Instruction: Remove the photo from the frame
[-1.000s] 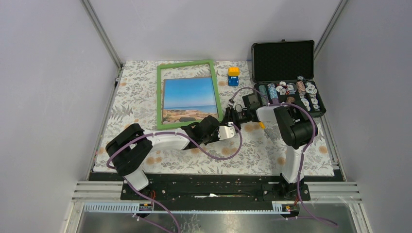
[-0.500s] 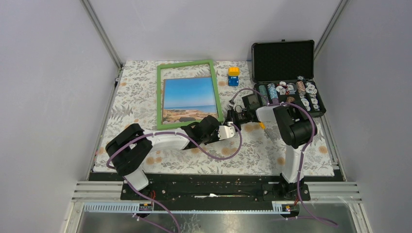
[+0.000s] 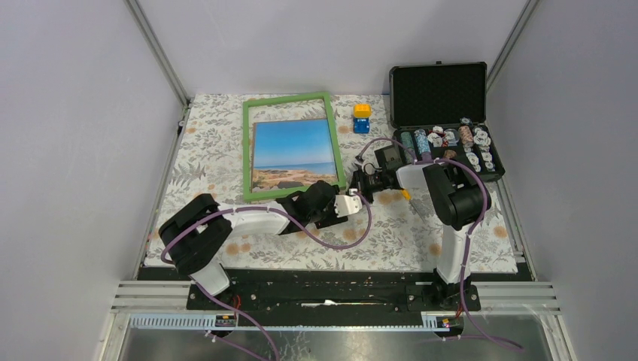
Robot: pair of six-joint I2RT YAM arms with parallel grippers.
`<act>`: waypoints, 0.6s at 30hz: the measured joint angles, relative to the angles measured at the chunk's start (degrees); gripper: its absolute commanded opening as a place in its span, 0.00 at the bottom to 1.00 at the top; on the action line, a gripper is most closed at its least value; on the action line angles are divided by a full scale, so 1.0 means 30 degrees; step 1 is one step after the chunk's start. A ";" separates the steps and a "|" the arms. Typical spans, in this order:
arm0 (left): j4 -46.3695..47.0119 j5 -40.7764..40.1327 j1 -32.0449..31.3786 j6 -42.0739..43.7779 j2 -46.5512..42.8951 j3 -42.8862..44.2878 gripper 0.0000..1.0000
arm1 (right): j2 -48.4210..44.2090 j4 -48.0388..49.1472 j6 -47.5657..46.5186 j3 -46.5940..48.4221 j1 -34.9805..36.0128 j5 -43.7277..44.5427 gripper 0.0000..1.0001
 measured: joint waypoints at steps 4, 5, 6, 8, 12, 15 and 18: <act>0.0364 -0.0051 0.0058 -0.0066 0.0007 -0.0007 0.63 | -0.0051 0.0437 0.0408 -0.0117 0.0000 -0.0138 0.00; 0.0459 -0.0073 0.0102 -0.0109 0.0022 -0.0007 0.62 | -0.0109 0.0539 0.0495 -0.0204 0.0000 -0.0138 0.00; 0.0525 -0.0117 0.0175 -0.0160 0.0036 -0.0007 0.62 | -0.0197 0.0663 0.0583 -0.0313 0.0000 -0.0138 0.00; 0.0597 -0.0226 0.0357 -0.0211 0.0087 -0.0007 0.61 | -0.0350 0.0838 0.0692 -0.0415 0.0000 -0.0138 0.00; 0.0729 -0.0328 0.0743 -0.0226 0.0219 -0.0044 0.60 | -0.0634 0.1158 0.0998 -0.0488 0.0000 -0.0153 0.00; 0.0896 -0.0357 0.0838 -0.0233 0.0219 -0.0262 0.60 | -0.0758 0.1399 0.1224 -0.0495 0.0000 -0.0291 0.00; 0.0969 -0.0554 0.0867 -0.0219 0.0277 -0.0474 0.58 | -0.0852 0.1537 0.1362 -0.0554 -0.0022 -0.0350 0.00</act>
